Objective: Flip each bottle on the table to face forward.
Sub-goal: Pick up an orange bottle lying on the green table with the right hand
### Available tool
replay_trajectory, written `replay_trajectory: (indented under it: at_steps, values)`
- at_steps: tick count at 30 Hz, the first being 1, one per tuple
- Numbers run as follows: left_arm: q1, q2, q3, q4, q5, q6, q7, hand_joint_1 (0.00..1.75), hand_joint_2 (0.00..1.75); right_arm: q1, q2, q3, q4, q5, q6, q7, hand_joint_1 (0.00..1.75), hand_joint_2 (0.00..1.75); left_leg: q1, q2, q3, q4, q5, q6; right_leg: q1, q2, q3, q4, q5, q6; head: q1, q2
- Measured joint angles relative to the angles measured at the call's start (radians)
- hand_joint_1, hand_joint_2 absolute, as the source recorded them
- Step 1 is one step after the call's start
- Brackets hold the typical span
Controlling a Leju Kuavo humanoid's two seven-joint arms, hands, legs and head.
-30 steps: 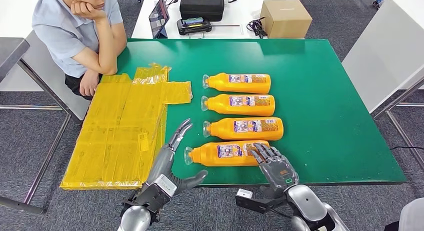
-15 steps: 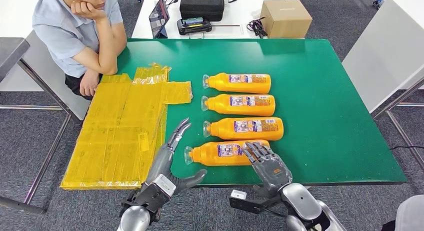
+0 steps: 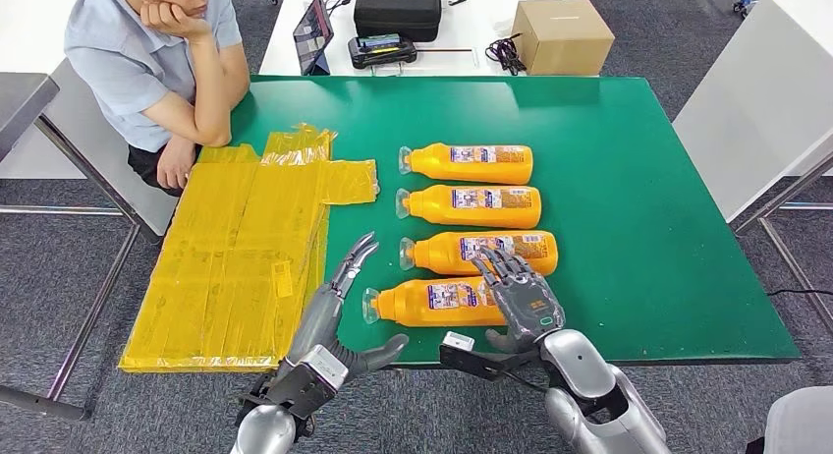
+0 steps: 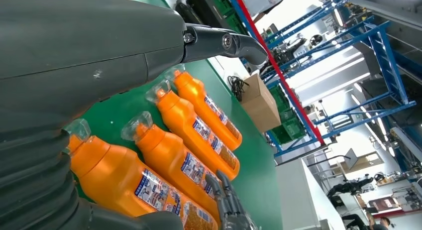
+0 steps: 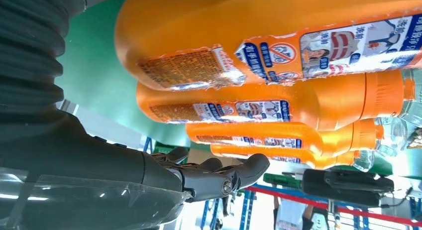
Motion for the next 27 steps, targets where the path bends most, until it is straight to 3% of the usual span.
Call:
replay_trajectory:
  at_steps: [9,27]
  values:
    - [-0.004,0.002,-0.008,0.006,0.002,-0.003,-0.001,0.0,1.75,-0.018,0.043,-0.018,0.084,-0.045,-0.002,-0.035,0.0,1.75,0.0,0.0,0.0,0.0,0.0,0.0,0.0,0.0,0.0,0.0,0.0,0.0,0.0,0.0]
    - [-0.005,0.002,-0.009,0.008,0.031,-0.021,-0.002,0.0,1.75,-0.022,0.039,-0.007,0.118,-0.088,0.024,-0.038,0.0,1.75,0.0,0.0,0.0,0.0,0.0,0.0,0.0,0.0,0.0,0.0,0.0,0.0,0.0,0.0]
